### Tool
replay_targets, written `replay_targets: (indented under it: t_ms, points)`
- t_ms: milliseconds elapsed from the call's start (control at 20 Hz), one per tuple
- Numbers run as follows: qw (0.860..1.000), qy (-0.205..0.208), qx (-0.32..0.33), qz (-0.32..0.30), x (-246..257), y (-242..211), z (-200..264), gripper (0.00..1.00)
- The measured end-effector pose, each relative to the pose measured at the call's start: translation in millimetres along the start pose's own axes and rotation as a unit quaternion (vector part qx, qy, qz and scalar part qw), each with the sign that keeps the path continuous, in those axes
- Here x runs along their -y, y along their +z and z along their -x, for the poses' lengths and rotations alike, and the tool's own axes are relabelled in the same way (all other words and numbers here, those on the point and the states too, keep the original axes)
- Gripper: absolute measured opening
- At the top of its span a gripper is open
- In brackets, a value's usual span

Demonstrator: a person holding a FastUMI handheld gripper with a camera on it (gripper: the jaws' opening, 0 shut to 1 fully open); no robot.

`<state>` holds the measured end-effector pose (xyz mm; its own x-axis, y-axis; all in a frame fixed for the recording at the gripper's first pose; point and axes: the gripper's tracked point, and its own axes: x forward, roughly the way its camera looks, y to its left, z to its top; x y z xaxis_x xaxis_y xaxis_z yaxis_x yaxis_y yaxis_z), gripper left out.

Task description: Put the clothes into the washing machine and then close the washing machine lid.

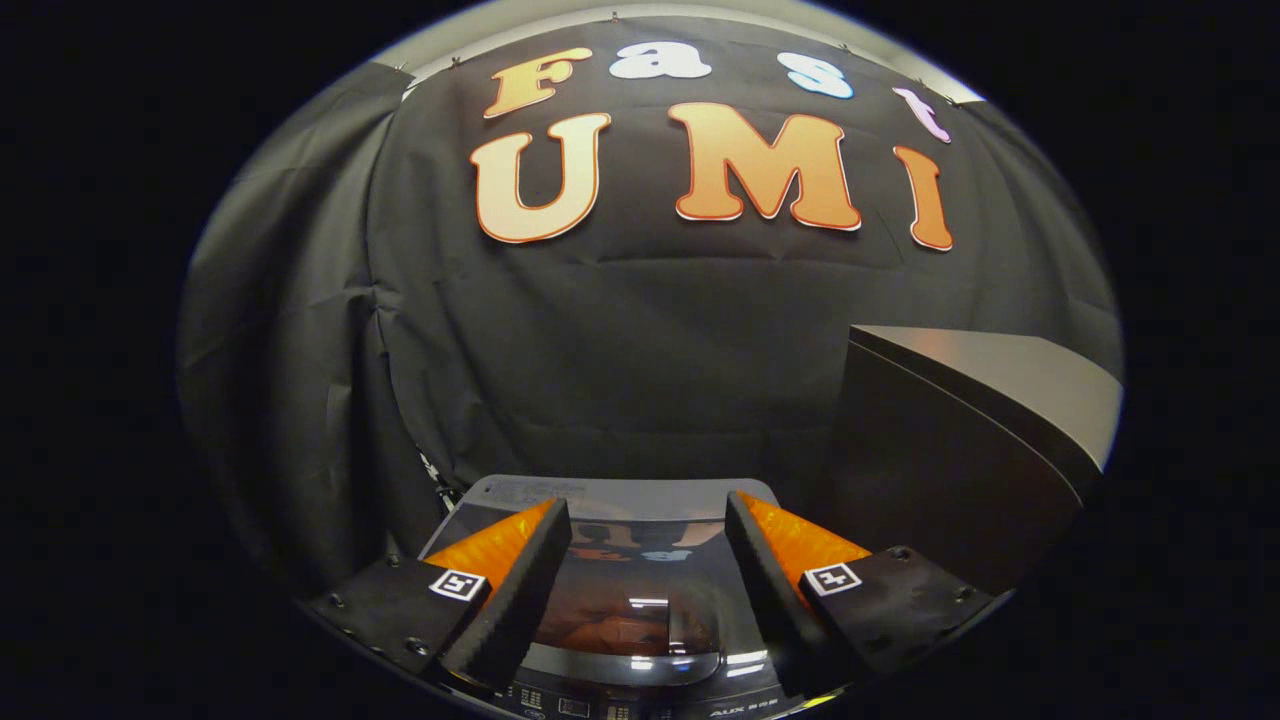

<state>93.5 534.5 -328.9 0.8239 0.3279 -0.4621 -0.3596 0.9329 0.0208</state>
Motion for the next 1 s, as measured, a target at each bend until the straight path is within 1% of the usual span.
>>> replay_targets:
  t_ms: [100,300,500,650,750,850,1000]
  points:
    - [1.000,-0.002,0.001,0.000,0.4,2.3,3.1,1.00]
    - [1.000,-0.008,0.010,-0.008,-0.8,24.4,16.7,1.00]
    - [0.998,-0.020,0.052,-0.012,2.8,76.6,48.6,1.00]
    - [0.996,-0.017,0.087,-0.015,9.0,116.6,74.6,1.00]
    - [0.996,-0.023,0.087,-0.015,23.7,128.7,92.2,0.99]
    - [0.995,-0.024,0.093,-0.030,37.0,141.0,109.5,0.99]
    - [0.993,-0.036,0.106,-0.041,69.6,155.9,140.0,0.99]
